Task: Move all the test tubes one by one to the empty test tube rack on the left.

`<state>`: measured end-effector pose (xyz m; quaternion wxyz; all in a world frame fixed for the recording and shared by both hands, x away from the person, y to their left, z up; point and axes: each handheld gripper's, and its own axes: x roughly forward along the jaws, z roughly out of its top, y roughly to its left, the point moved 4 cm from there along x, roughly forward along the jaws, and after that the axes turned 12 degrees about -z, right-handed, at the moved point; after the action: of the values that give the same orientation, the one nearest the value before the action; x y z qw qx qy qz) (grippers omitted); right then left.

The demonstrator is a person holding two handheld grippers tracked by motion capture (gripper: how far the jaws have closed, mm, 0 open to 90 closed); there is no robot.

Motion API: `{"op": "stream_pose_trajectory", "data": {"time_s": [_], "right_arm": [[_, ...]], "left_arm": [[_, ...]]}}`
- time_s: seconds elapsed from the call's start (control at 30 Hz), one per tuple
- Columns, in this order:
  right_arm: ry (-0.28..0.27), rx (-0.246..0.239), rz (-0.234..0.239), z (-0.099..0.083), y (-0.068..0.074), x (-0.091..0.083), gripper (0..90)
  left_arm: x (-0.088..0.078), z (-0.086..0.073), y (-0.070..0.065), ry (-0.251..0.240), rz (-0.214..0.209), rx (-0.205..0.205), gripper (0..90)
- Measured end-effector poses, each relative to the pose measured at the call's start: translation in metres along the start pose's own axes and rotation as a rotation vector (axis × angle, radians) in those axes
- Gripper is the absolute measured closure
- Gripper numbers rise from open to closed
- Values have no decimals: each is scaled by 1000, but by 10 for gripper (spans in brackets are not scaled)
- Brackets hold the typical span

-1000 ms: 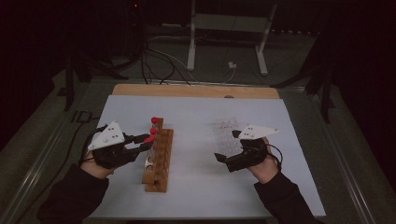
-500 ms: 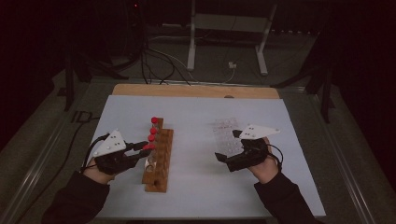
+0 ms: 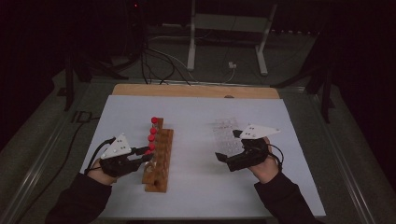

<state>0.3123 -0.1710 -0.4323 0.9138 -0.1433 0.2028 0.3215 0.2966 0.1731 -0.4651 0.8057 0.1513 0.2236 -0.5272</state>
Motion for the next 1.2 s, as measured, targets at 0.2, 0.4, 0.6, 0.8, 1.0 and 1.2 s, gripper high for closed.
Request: {"op": "stream_pose_trajectory", "data": {"time_s": [0.2,0.4,0.6,0.8,1.0,1.2], "right_arm": [[-2,1,0,1,0,-1,0],[-1,1,1,0,0,-1,0],[-5,-1,2,1,-1,-2,0],[-11,-1,3,1,0,-4,0],[-12,-12,1,-1,1,-3,0],[-17,-20,-11,-2,1,-3,0]], "left_arm": [[1,-2,1,18,-9,-1,716],[0,-2,0,16,-36,-3,689],[-3,2,-6,3,-55,-19,428],[-8,12,-7,-53,-68,-59,169],[-13,24,-5,-103,-100,-63,18],[-13,25,2,-120,-72,-51,18]]}}
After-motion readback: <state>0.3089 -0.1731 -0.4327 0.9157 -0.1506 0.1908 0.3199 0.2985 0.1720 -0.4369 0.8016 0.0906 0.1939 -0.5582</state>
